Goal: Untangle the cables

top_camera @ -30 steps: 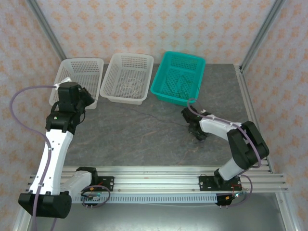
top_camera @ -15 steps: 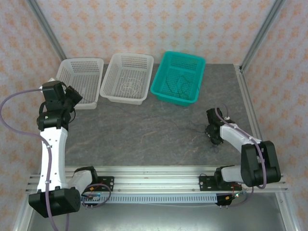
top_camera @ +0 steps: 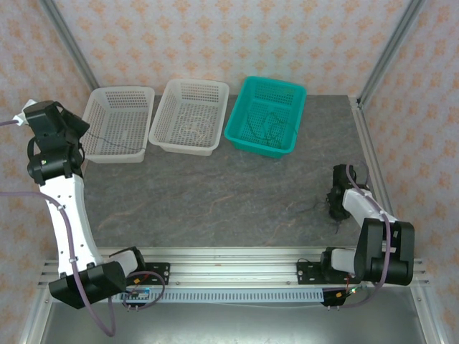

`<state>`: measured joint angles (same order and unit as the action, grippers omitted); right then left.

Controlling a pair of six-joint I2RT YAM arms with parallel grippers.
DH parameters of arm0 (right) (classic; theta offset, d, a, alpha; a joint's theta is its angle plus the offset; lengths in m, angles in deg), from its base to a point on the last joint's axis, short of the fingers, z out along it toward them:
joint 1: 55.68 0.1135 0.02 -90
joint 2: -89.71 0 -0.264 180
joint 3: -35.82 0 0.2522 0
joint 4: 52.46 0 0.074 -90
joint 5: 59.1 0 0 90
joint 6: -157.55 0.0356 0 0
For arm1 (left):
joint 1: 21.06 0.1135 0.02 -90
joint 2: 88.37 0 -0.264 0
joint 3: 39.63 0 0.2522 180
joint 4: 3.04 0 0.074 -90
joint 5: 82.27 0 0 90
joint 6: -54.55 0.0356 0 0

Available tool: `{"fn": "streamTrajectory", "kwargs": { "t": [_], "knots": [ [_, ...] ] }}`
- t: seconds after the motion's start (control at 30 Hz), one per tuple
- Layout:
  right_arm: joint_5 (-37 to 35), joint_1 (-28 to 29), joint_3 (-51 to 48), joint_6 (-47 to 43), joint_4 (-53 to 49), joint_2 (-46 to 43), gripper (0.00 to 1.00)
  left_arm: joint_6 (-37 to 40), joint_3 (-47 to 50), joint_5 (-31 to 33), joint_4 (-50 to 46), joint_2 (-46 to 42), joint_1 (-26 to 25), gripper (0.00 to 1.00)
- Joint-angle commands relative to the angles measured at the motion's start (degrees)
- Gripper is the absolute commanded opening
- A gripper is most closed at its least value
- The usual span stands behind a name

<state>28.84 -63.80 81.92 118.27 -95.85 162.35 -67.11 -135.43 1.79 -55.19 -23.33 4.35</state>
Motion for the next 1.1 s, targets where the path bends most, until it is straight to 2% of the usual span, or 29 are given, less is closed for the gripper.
{"fn": "streamTrajectory", "kwargs": {
  "t": [0.0, 0.07, 0.13, 0.2, 0.3, 0.43, 0.5, 0.57, 0.63, 0.73, 0.83, 1.07],
  "knots": [
    [1.3, -0.4, 0.6, -1.4, -0.8, 0.5, 0.29, -2.6, 0.2, -3.0, 0.3, -0.7, 0.2, 0.0],
    [4.7, -0.3, 0.3, -4.0, 1.4, 0.1, 0.27, -2.2, -0.1, -4.3, 0.8, -0.6, 0.3, 0.0],
    [11.1, -0.3, -1.3, -5.6, 5.2, -1.1, 0.26, -3.0, 0.7, -9.8, 3.5, -0.7, 0.2, 0.0],
    [18.0, 0.1, -3.3, -6.4, 9.6, -2.5, 0.2, -4.3, 1.0, -15.7, 6.5, -0.8, 0.2, 0.0],
    [19.5, 1.6, -2.9, -7.1, 8.2, -4.5, 0.19, -5.5, -0.4, -17.0, 7.4, -1.2, 0.1, 0.0],
    [26.0, 5.1, -2.7, -9.1, 10.9, -7.4, 0.21, -7.5, -3.1, -22.6, 12.8, -1.2, -1.7, 0.0],
    [25.3, 7.4, -1.0, -10.0, 9.2, -7.0, 0.21, -5.8, -6.3, -21.3, 11.6, -0.6, -3.8, 0.0],
    [20.0, 7.8, 0.7, -9.9, 5.4, -6.3, 0.2, -3.5, -9.4, -16.6, 8.6, -0.3, -5.2, 0.0],
    [11.7, 7.0, 1.5, -7.4, 0.9, -6.1, 0.11, -2.3, -12.0, -7.7, 4.4, -0.2, -5.1, 0.0],
    [10.1, 2.0, -1.4, -4.0, 4.0, -5.4, 0.09, -0.4, -16.7, 1.9, -0.3, 1.3, -4.2, 0.0],
    [9.0, -2.9, -2.8, -3.2, 6.2, -1.7, 0.08, -0.8, -21.0, 2.6, -1.7, 4.1, -2.6, 0.0],
    [4.8, -7.6, -1.1, -2.7, 6.8, 4.6, 0.12, -2.0, -32.4, 2.3, -2.9, 9.5, -1.3, 0.0]
  ]
}}
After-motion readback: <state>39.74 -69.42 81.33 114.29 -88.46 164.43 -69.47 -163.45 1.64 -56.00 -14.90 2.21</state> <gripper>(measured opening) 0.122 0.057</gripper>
